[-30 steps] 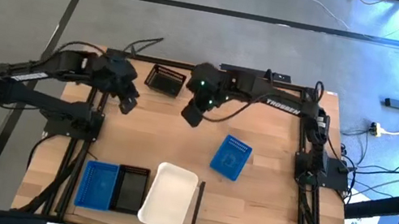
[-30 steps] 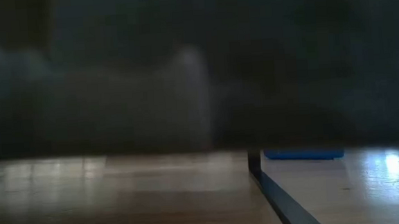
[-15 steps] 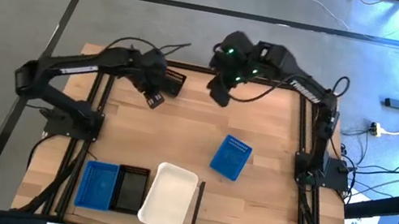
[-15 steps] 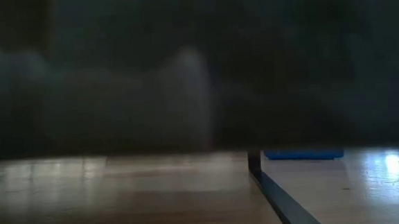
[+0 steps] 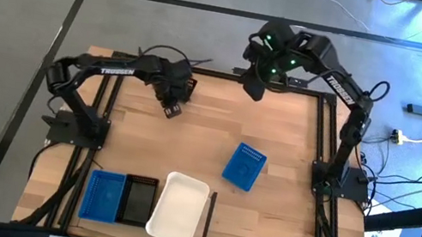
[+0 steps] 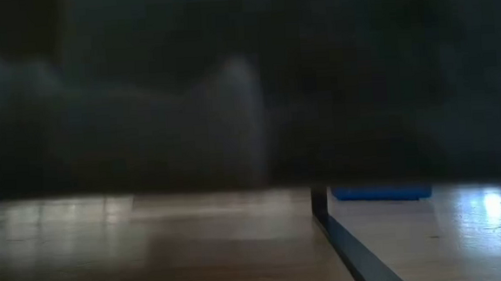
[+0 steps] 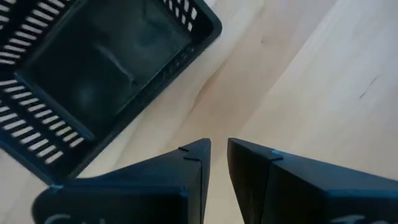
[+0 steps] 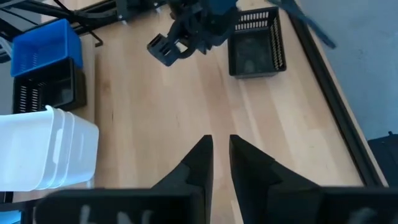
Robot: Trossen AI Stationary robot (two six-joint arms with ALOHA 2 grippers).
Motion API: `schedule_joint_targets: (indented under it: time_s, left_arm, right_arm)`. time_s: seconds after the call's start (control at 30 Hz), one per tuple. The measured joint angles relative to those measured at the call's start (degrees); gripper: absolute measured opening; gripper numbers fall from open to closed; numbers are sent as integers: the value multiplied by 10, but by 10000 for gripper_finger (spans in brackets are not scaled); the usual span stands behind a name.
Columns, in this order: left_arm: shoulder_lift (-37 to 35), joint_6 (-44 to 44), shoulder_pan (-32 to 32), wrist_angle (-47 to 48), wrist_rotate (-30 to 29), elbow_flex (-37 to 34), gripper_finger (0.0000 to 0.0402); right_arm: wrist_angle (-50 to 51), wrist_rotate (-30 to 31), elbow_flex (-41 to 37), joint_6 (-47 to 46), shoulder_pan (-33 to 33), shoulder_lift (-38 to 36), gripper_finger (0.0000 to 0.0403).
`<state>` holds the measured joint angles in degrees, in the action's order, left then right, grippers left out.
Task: Stack baskets on shelf by color
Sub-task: Stack the black bin on top of the black bins on the shelf
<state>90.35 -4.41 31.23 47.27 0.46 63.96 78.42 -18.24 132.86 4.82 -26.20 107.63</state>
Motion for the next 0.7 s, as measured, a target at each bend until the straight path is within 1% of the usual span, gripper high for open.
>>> schedule_joint_targets:
  time_s: [0.07,0.23,0.33,0.53,0.7]
  left_arm:
    - [7,21,-1,-2,-11,0,47]
    - [10,96,-10,-13,-71,0,47]
    - [10,137,-14,-27,-86,0,47]
    - [10,167,-17,-43,-99,0,47]
    - [18,172,-18,-47,-111,0,47]
  right_arm:
    - [0,0,0,0,-5,0,51]
    - [2,-1,0,-7,-15,0,51]
    - [4,-1,0,-14,-21,0,51]
    - [4,-10,0,-17,-23,0,51]
    - [4,-10,0,-18,-23,0,51]
